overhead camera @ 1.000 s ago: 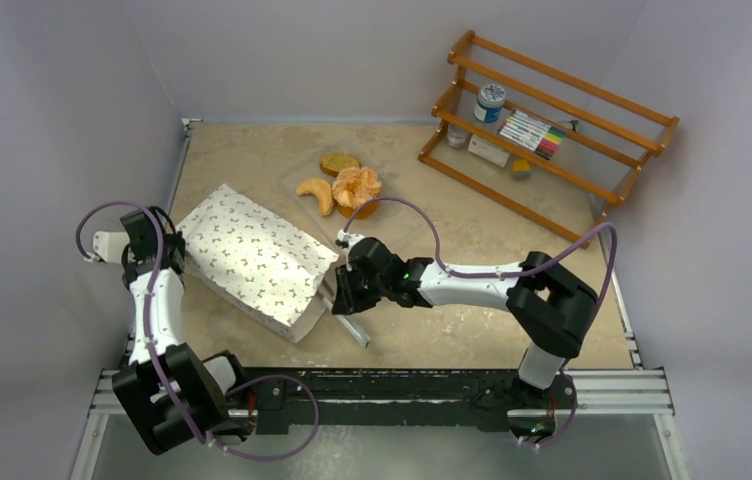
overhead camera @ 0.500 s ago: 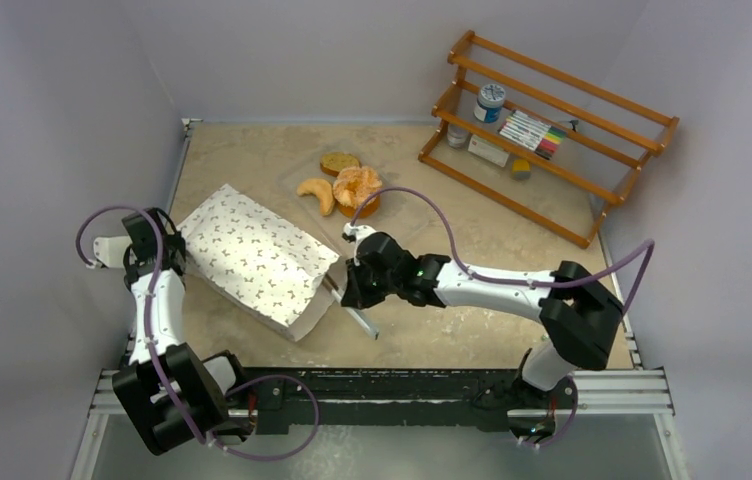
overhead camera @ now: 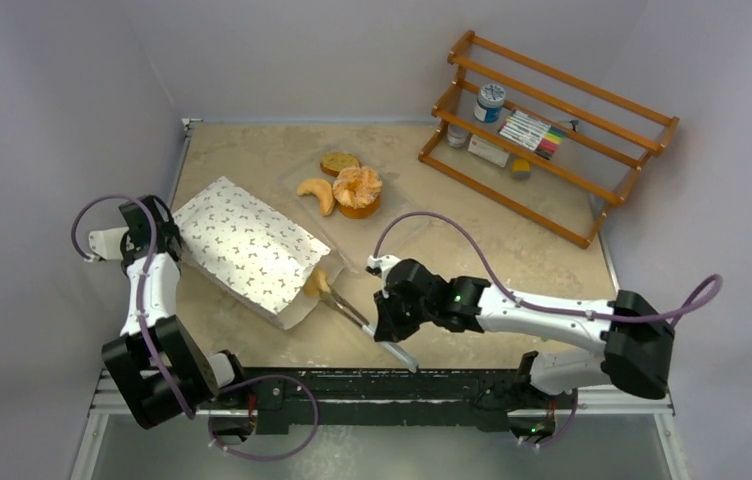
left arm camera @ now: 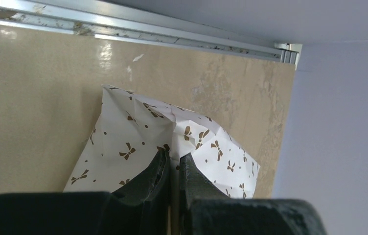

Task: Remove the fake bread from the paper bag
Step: Take out the fake bread from the paper bag, then place the fake bread in the container, then place the clamp in the container.

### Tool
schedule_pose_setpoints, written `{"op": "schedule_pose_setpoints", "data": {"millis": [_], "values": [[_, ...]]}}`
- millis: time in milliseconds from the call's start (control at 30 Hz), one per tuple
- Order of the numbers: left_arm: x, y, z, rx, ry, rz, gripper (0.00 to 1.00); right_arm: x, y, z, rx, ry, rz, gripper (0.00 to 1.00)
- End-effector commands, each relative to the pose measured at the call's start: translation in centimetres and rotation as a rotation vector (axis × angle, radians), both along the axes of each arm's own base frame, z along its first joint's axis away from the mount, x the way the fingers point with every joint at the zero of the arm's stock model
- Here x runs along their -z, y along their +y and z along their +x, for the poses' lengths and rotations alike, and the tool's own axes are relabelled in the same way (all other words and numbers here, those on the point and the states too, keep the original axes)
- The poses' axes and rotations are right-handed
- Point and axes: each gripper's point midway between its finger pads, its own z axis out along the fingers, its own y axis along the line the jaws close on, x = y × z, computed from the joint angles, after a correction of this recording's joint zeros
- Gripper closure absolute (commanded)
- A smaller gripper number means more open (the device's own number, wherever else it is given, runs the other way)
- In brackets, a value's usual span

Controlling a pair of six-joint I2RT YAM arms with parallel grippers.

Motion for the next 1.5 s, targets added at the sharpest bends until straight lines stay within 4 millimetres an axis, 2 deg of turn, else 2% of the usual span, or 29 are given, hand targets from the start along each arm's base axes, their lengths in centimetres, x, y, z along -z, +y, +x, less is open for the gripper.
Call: {"op": "schedule_pose_setpoints", "data": {"millis": [0, 167, 300, 433, 533, 667, 733, 800, 967, 1100, 1167, 1333, 1400, 1467], "values": [[-6.3, 2.8, 3.3, -0.053, -0.167, 0.102, 1.0, -3.1, -0.9, -1.8, -0.004, -0.008, 0.044, 1.0], [-7.2, 3.8, 3.2, -0.063, -0.136, 0.148, 1.0, -5.2, -3.6, -1.9, 0.107, -0.024, 0.024, 1.0], [-6.6, 4.1, 2.2, -0.076, -0.109, 0.158, 1.0, -7.0, -5.6, -1.3, 0.22, -0.042, 0.024, 1.0], [-5.7, 4.0, 1.5, -0.084, -0.104, 0.15, 1.0, -8.5, -6.6, -0.6, 0.311, -0.059, 0.033, 1.0], [-5.5, 3.8, 1.2, -0.084, -0.105, 0.149, 1.0, -8.5, -6.4, 0.6, 0.367, -0.079, 0.017, 1.0], [-5.4, 3.5, 0.8, -0.081, -0.103, 0.151, 1.0, -7.1, -5.5, 2.4, 0.387, -0.115, -0.049, 1.0], [-5.3, 3.5, 0.6, -0.08, -0.1, 0.151, 1.0, -7.7, -4.6, 3.8, 0.403, -0.15, -0.049, 1.0], [-5.3, 3.4, 0.5, -0.079, -0.101, 0.15, 1.0, -7.3, -4.4, 5.3, 0.421, -0.176, -0.075, 1.0], [-5.1, 3.1, 0.2, -0.079, -0.1, 0.146, 1.0, -7.0, -2.7, 8.6, 0.416, -0.222, -0.059, 1.0], [-5.0, 3.0, 0.0, -0.079, -0.097, 0.141, 1.0, -6.3, -1.4, 10.3, 0.393, -0.236, -0.076, 0.99], [-5.0, 2.8, -0.1, -0.078, -0.101, 0.139, 1.0, -5.8, -0.9, 10.5, 0.375, -0.227, -0.088, 0.93], [-5.3, 2.8, -0.5, -0.085, -0.099, 0.142, 1.0, -5.1, -0.7, 10.2, 0.364, -0.207, -0.087, 0.59], [-5.2, 2.8, -0.6, -0.086, -0.098, 0.139, 1.0, -5.0, -0.8, 10.1, 0.366, -0.202, -0.086, 0.51], [-5.0, 2.6, -0.6, -0.084, -0.098, 0.134, 1.0, -4.5, -0.8, 9.9, 0.361, -0.189, -0.092, 0.49]]}}
